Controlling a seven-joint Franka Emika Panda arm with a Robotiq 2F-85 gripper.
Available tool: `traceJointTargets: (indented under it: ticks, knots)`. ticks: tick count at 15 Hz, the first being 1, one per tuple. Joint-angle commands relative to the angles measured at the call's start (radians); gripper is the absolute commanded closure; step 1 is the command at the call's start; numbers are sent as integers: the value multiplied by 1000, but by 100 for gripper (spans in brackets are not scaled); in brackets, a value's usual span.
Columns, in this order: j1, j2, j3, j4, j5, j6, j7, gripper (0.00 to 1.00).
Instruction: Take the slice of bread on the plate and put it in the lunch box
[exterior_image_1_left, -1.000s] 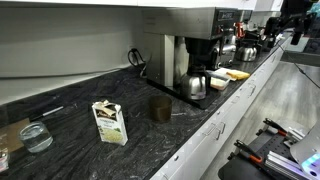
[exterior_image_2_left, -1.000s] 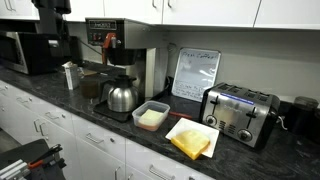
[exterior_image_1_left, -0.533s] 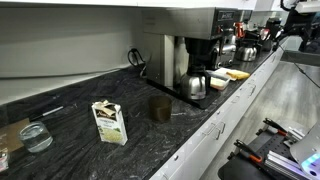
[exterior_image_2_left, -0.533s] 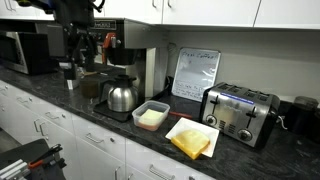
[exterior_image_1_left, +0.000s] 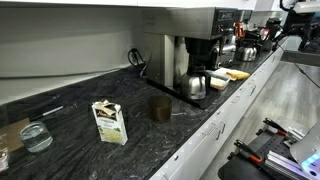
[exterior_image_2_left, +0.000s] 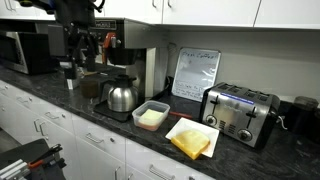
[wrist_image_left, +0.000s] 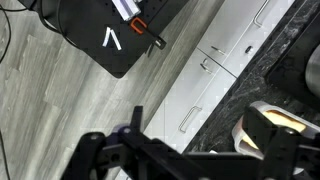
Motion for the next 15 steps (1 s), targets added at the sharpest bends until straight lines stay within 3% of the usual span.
traceJointTargets:
  ticks: [1, 6, 10, 11, 15]
  knots:
    - [-7, 20, -7, 4, 2, 31, -1, 0]
    - [-32, 115, -76, -7, 57, 295, 29, 0]
    - [-59, 223, -123, -26, 169, 496, 100, 0]
    - [-62, 187, -104, -23, 135, 435, 55, 0]
    - [-64, 195, -100, -24, 141, 446, 55, 0]
